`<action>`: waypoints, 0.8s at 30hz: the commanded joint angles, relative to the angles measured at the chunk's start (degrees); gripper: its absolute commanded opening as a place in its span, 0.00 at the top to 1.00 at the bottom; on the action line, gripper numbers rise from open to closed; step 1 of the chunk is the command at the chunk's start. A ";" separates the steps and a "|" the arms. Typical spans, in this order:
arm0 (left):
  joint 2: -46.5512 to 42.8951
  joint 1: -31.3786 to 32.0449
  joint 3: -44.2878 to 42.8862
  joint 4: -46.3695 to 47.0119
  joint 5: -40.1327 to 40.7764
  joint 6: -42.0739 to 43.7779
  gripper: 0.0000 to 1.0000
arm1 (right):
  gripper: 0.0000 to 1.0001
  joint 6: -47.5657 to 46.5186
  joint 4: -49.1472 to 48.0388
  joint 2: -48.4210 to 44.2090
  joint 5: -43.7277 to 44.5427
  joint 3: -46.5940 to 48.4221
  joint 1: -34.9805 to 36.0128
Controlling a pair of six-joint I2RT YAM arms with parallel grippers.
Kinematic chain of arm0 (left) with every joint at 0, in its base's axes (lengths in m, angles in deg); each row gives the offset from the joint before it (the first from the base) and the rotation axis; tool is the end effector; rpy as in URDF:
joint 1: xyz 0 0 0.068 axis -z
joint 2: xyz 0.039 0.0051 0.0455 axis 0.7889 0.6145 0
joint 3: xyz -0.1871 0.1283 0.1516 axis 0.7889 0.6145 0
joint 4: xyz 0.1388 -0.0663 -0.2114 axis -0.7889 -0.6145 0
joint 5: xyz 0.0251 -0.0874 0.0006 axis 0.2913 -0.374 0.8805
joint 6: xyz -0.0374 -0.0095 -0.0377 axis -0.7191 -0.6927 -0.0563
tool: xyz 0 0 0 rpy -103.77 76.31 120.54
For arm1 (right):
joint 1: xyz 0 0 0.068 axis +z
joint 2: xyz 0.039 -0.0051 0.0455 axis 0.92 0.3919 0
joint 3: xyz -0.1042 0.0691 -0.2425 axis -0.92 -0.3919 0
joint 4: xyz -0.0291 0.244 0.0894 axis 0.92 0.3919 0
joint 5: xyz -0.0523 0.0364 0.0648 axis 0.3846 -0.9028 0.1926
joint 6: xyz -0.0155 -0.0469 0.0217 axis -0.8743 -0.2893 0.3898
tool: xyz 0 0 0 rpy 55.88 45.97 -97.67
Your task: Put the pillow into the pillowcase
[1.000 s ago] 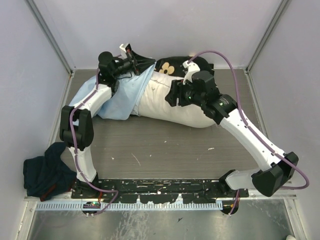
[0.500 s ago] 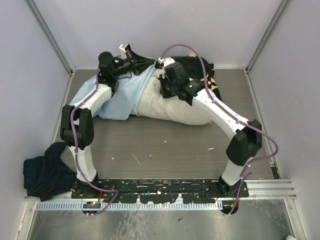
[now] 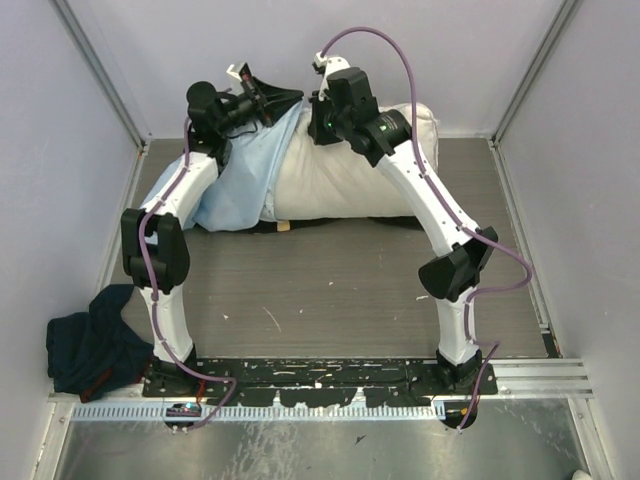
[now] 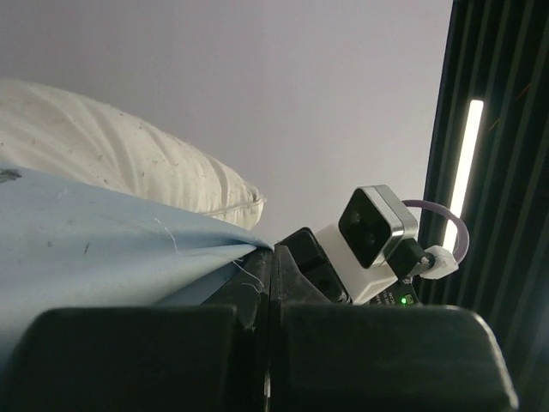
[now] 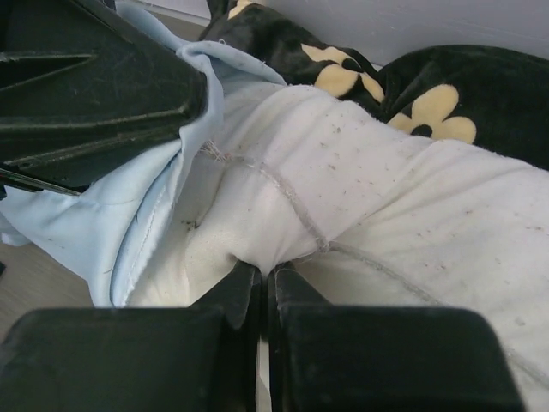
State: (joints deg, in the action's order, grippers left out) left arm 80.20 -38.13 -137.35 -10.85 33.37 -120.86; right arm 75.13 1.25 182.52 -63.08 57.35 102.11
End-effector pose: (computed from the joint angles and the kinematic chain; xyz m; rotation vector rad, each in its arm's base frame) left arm 0.4564 -0.1414 0.3832 -0.4226 1.7653 -2.1781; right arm 0.3631 0.2535 0.4456 -0.3761 2.0068 0.4570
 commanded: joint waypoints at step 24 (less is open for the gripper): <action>8.82 -4.05 -17.00 -3.78 -4.11 10.19 0.24 | 0.99 10.20 -25.42 1.59 -9.21 -12.67 -9.06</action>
State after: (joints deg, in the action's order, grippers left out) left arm 90.28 -41.76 -148.67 -9.05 32.48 -118.74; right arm 84.18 -15.07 182.59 -71.87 43.97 93.43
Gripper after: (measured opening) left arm 0.706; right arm 0.053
